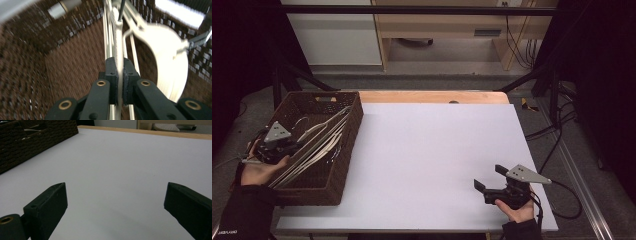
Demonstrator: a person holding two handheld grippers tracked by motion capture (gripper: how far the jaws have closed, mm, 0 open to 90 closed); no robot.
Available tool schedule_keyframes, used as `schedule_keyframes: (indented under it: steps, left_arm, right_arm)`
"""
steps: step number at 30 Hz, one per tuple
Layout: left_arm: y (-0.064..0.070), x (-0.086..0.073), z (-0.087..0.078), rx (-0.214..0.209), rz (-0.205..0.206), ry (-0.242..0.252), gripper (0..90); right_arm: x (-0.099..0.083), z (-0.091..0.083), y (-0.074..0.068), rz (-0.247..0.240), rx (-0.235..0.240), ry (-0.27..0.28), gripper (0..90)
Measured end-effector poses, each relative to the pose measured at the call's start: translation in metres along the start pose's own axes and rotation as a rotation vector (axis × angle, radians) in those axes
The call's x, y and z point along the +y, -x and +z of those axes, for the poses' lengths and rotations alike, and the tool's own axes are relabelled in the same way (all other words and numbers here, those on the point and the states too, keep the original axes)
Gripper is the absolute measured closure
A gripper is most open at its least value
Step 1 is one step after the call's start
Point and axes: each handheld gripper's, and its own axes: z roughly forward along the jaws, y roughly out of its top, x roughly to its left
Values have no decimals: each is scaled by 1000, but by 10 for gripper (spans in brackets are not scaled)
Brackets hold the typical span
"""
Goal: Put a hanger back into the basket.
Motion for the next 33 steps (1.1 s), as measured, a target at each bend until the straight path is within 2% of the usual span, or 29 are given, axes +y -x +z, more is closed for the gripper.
schedule_keyframes:
  steps: [2,7,13,16,19,21,26,29,30,33]
  left_arm:
    - [1,-1,2,-27,-15,-9,824]
    - [5,-1,2,-41,-16,-12,799]
    - [9,2,0,-73,-25,-40,699]
    - [13,4,-2,-65,-29,-43,668]
    - [16,7,-7,-76,-14,-38,644]
    - [17,9,-12,-73,-6,-21,637]
    - [20,17,-30,-69,7,26,610]
    - [26,23,-41,-67,-45,125,539]
    - [30,24,-44,-72,-78,171,503]
    - [41,30,-51,-95,-119,265,405]
  right_arm:
    - [0,0,0,1,0,0,54]
    - [0,0,0,0,1,-2,54]
    - [0,0,0,1,1,-1,54]
    - [0,0,-1,1,1,-1,54]
    - [0,0,-1,1,2,-1,54]
    - [0,0,0,-15,4,-6,54]
    - [0,-1,0,-11,5,-2,53]
    - [0,-1,0,-1,0,4,52]
    - [1,-1,0,-1,1,5,51]
    - [1,-2,0,-2,0,8,50]
